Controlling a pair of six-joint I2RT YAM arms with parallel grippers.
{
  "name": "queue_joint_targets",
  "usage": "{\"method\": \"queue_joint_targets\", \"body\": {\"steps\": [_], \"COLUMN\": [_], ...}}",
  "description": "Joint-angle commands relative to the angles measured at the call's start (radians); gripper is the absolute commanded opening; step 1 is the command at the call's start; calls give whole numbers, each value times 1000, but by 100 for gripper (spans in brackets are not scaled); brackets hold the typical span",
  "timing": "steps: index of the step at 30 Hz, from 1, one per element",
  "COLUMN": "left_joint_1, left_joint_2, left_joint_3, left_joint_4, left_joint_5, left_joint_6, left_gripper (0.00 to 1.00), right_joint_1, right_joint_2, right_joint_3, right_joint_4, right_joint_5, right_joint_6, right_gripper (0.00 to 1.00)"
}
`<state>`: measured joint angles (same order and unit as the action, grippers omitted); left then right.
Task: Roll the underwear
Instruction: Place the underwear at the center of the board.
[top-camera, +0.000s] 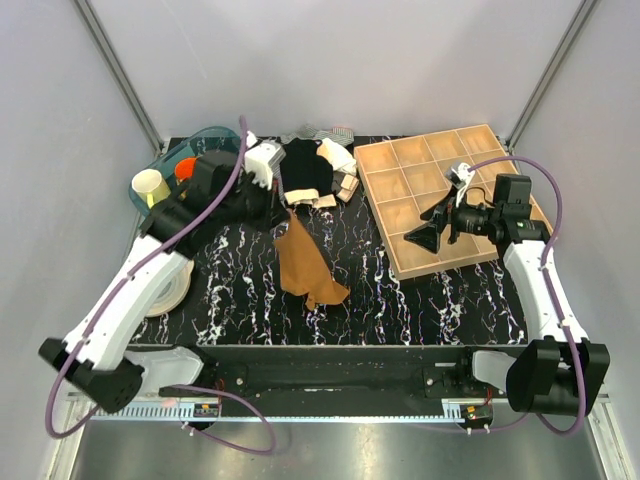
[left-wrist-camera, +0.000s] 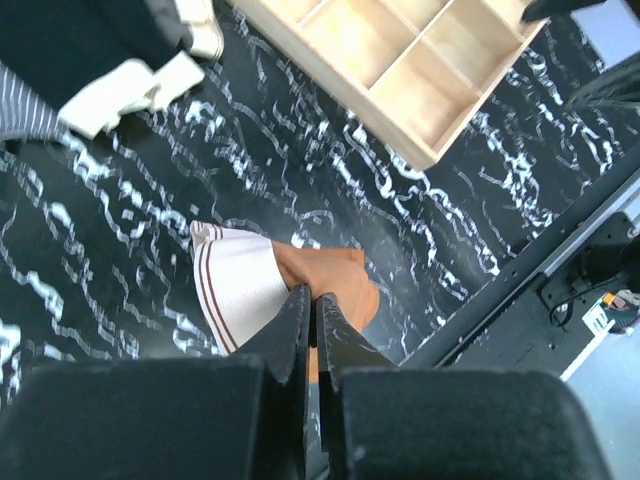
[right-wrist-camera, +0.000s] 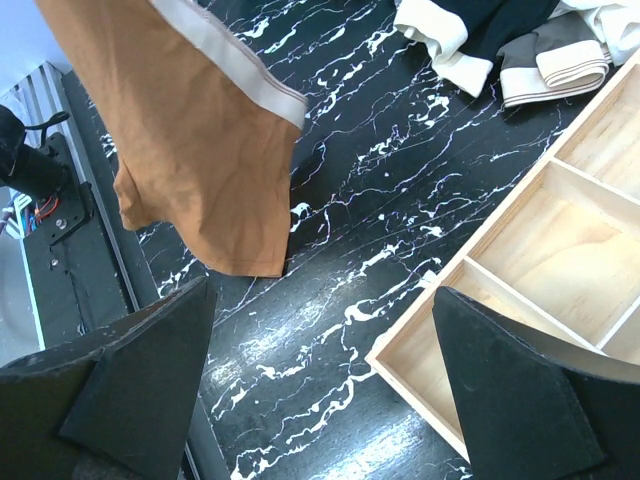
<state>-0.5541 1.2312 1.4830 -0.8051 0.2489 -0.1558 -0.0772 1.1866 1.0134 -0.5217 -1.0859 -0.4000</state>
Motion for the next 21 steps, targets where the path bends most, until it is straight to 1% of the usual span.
{"method": "queue_joint_targets", "body": {"steps": [1, 3, 5, 6, 9, 11, 12, 13, 14, 15, 16, 17, 18, 19, 21], "left_joint_1": [3, 3, 2, 2, 3, 3, 3, 3, 3, 3, 3, 3, 2, 2, 0], "left_joint_2": [-195, -246, -280, -282, -257, -225, -185, -164, -135, -95, -16, 44, 100, 234, 371], "left_joint_3": [-70, -76, -49, -38, -20, -32, -71, -99, -133, -188, -219, -237, -251, -241, -183], "left_joint_4": [-69, -124, -166, -170, -151, -91, -60, -19, 59, 102, 148, 231, 271, 305, 356], "left_joint_5": [-155, -228, -232, -226, -143, -109, -84, -24, 4, 35, 87, 108, 150, 158, 161], "left_joint_6": [-36, -57, -68, -80, -93, -96, -100, -106, -111, -126, -136, -149, -163, -168, -174], "left_gripper": [0, 0, 0, 0, 0, 0, 0, 0, 0, 0, 0, 0, 0, 0, 2], "right_joint_1": [24, 36, 42, 45, 51, 53, 53, 53, 53, 53, 53, 53, 53, 53, 53], "right_joint_2": [-9, -5, -1, 1, 4, 1, 1, -2, -7, -7, -8, -7, -8, -8, -5], "right_joint_3": [-1, -1, -1, -2, -1, -1, -2, -2, -4, -3, -2, -2, -4, -4, -4], "right_joint_4": [-3, -4, -3, -3, -6, -9, -11, -9, -11, -11, -11, -11, -12, -12, -12], "right_joint_5": [-9, -5, 0, 1, 7, 12, 14, 17, 21, 23, 26, 27, 29, 29, 32], "right_joint_6": [-36, -39, -40, -40, -43, -46, -48, -51, -53, -53, -54, -57, -56, -57, -60], "right_gripper": [100, 100, 100, 100, 100, 100, 100, 100, 100, 100, 100, 100, 100, 100, 100]}}
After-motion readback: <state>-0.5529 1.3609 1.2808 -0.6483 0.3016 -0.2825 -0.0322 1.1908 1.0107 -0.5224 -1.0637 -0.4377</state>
